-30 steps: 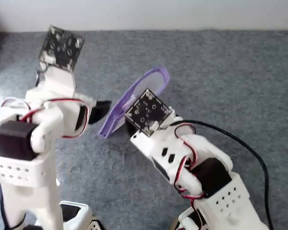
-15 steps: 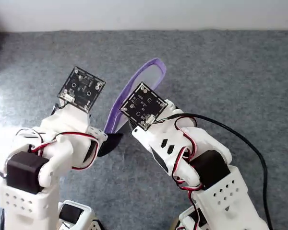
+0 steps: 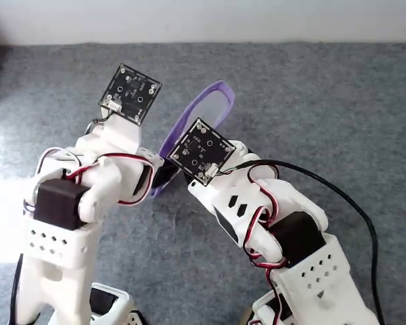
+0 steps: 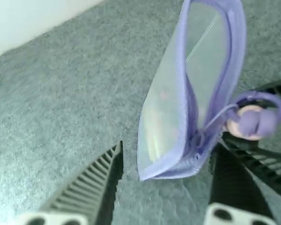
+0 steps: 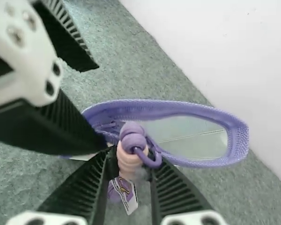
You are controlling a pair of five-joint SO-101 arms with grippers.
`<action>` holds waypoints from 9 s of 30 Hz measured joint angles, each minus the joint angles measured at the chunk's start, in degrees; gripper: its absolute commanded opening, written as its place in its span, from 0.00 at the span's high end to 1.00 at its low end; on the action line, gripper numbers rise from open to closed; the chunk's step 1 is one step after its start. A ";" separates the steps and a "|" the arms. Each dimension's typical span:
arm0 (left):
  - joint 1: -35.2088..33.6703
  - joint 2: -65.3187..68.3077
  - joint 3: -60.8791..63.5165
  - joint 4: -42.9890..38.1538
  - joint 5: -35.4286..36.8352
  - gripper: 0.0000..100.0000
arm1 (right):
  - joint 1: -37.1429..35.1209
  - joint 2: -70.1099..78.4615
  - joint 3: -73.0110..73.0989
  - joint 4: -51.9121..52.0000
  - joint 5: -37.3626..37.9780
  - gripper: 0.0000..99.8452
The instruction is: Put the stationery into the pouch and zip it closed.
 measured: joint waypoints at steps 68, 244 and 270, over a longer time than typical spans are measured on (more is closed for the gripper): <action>3.43 -13.10 10.37 3.52 0.26 0.99 | 34.02 50.29 -38.07 -13.27 4.57 0.99; -24.18 -66.37 85.98 -13.63 7.65 0.99 | 36.57 -55.56 67.87 13.45 -21.45 0.99; -24.18 -66.37 85.98 -13.63 7.65 0.99 | 36.57 -55.56 67.87 13.45 -21.45 0.99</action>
